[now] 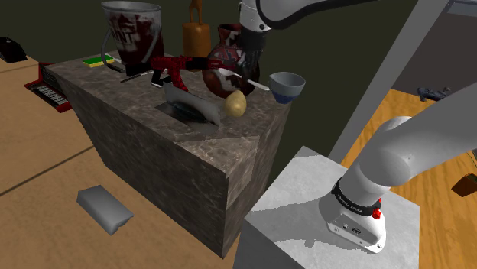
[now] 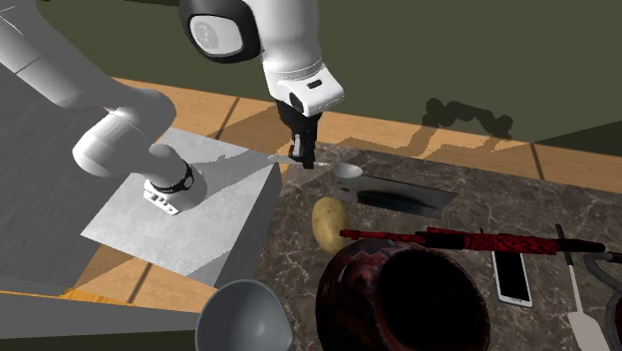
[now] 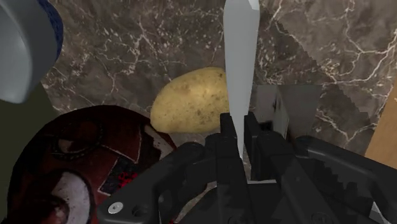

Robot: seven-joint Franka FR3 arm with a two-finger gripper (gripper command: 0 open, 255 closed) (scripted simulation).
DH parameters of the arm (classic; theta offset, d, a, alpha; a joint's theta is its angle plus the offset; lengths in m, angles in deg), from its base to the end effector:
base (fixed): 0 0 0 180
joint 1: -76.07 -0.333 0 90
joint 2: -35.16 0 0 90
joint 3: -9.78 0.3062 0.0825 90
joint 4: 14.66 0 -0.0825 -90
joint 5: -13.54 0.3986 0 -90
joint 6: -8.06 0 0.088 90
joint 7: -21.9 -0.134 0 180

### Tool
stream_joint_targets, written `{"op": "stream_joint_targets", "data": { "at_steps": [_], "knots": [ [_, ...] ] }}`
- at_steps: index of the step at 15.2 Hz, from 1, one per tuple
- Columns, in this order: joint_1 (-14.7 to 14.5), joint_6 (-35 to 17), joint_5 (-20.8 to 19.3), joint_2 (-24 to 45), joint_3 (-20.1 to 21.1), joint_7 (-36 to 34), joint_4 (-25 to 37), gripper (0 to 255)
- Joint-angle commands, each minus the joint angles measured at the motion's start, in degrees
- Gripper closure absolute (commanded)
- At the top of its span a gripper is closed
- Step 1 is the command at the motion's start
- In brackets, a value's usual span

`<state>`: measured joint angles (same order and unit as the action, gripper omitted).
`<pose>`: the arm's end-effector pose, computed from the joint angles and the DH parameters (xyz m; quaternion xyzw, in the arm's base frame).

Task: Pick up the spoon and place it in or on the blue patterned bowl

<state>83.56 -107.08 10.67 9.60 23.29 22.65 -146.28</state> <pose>0.4555 0.0495 0.4902 0.9928 0.0603 0.0757 0.0711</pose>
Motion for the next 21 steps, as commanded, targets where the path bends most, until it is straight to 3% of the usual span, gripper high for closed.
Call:
{"op": "stream_joint_targets", "data": {
  "at_steps": [1, 11, 21],
  "knots": [
    [0.9, -0.5, -0.4, -0.7, -2.2, 3.0, -1.0, 255],
    [5.9, -2.3, -3.0, -0.6, -13.4, 17.4, -1.3, 255],
    [10.3, -3.8, -3.9, 5.8, -24.1, 31.8, 4.9, 255]
  ]
}}
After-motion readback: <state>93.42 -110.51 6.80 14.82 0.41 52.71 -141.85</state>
